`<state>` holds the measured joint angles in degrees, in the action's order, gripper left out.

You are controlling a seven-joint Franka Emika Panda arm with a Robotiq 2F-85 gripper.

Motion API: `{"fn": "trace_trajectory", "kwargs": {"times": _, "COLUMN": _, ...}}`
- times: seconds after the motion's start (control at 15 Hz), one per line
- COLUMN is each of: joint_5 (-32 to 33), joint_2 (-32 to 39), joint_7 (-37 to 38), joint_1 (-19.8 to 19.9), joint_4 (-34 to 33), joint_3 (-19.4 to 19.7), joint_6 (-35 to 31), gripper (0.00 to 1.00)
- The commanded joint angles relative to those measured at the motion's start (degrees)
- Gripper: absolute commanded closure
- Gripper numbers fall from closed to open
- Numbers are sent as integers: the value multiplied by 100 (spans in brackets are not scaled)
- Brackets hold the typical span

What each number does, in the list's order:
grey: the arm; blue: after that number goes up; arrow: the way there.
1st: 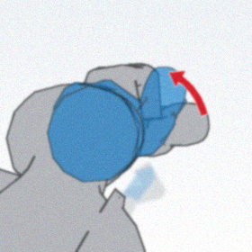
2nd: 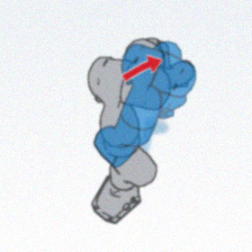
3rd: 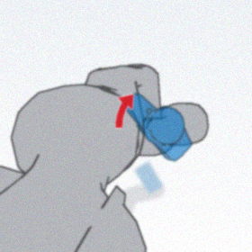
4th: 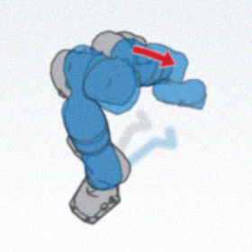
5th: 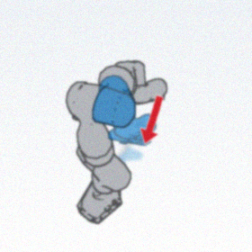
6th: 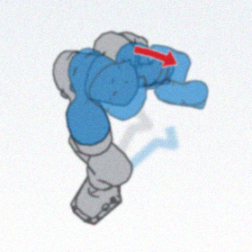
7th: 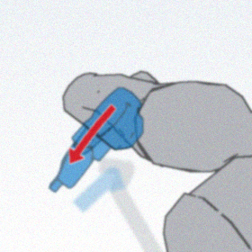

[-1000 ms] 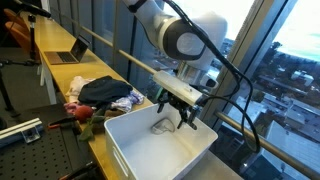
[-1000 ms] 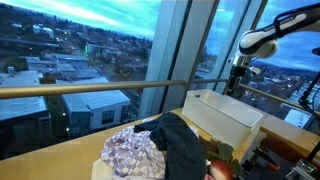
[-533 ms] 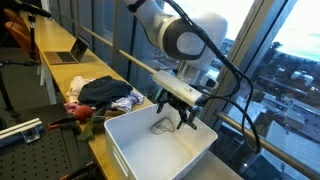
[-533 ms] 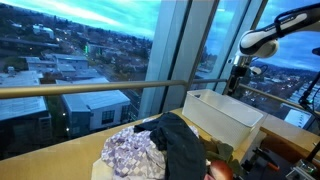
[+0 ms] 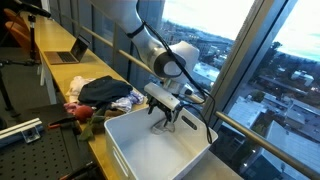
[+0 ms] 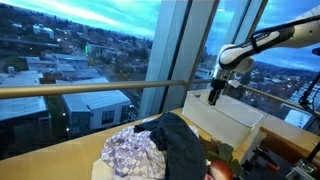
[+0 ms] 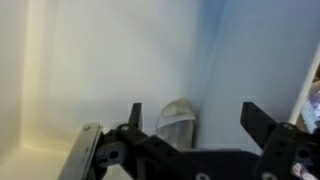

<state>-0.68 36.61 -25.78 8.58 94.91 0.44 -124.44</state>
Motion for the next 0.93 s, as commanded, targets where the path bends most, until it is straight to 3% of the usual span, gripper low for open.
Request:
{"fn": "trace_trajectory", "kwargs": {"times": 0.0, "joint_5": 258, "joint_2": 932, "joint_7": 201, "joint_1": -145, "joint_4": -1285, "joint_3": -34, "joint_6": 53, "gripper": 0}}
{"fn": "trace_trajectory", "kwargs": {"times": 0.53, "joint_5": 351, "joint_2": 2662, "joint_7": -7, "joint_1": -15, "joint_4": -3486, "joint_3": -111, "joint_6": 239, "gripper": 0}}
{"fn": "trace_trajectory", "kwargs": {"times": 0.87, "joint_5": 201, "joint_2": 3552, "joint_7": -67, "joint_1": 143, "joint_4": -4481, "joint_3": -222, "joint_6": 646, "gripper": 0}}
